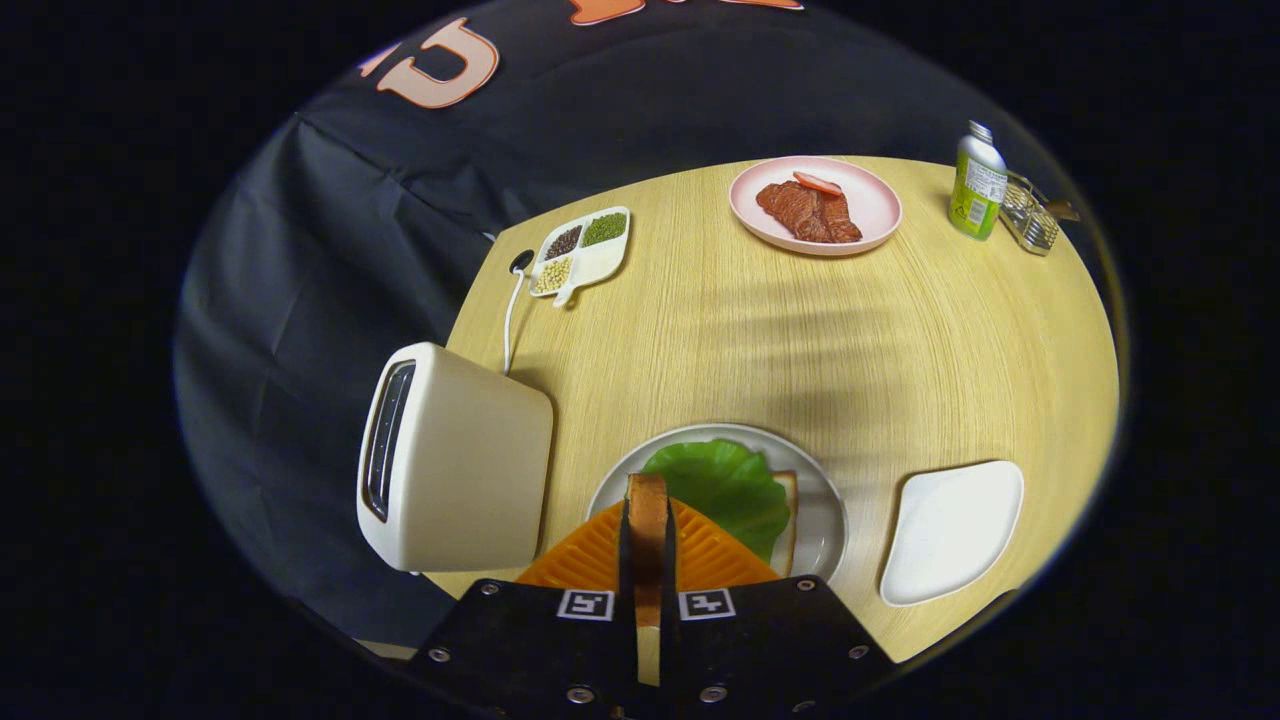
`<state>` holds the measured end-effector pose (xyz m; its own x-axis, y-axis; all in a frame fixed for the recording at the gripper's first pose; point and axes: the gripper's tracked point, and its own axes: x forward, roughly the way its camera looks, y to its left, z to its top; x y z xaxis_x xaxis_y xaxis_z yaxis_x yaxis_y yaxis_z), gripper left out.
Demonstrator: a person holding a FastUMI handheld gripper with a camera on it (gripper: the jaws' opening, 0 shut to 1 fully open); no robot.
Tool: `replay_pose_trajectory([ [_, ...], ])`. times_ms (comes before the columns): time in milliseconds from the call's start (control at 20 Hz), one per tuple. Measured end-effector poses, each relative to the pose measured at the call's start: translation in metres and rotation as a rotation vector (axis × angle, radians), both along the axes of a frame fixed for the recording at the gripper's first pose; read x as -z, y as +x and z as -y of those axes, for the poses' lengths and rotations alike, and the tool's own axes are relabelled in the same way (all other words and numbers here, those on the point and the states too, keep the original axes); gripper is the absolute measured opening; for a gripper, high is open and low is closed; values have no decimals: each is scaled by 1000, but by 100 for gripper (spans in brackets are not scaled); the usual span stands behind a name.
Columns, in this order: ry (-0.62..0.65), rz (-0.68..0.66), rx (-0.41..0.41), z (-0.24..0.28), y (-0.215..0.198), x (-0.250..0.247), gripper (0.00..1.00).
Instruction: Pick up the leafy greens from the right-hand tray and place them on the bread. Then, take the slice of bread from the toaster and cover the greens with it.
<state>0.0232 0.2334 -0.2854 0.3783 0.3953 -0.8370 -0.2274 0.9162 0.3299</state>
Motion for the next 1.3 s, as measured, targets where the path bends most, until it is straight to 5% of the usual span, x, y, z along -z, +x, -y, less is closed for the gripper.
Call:
replay_pose_trajectory([
  [150, -9, -1, 4, 10, 4, 5, 9],
  [450, -48, -5, 8, 33, 10, 16, 26],
  [1100, -104, 107, 64, 97, 27, -20, 93],
  [1300, -111, 211, 111, 127, 30, -69, 99],
])
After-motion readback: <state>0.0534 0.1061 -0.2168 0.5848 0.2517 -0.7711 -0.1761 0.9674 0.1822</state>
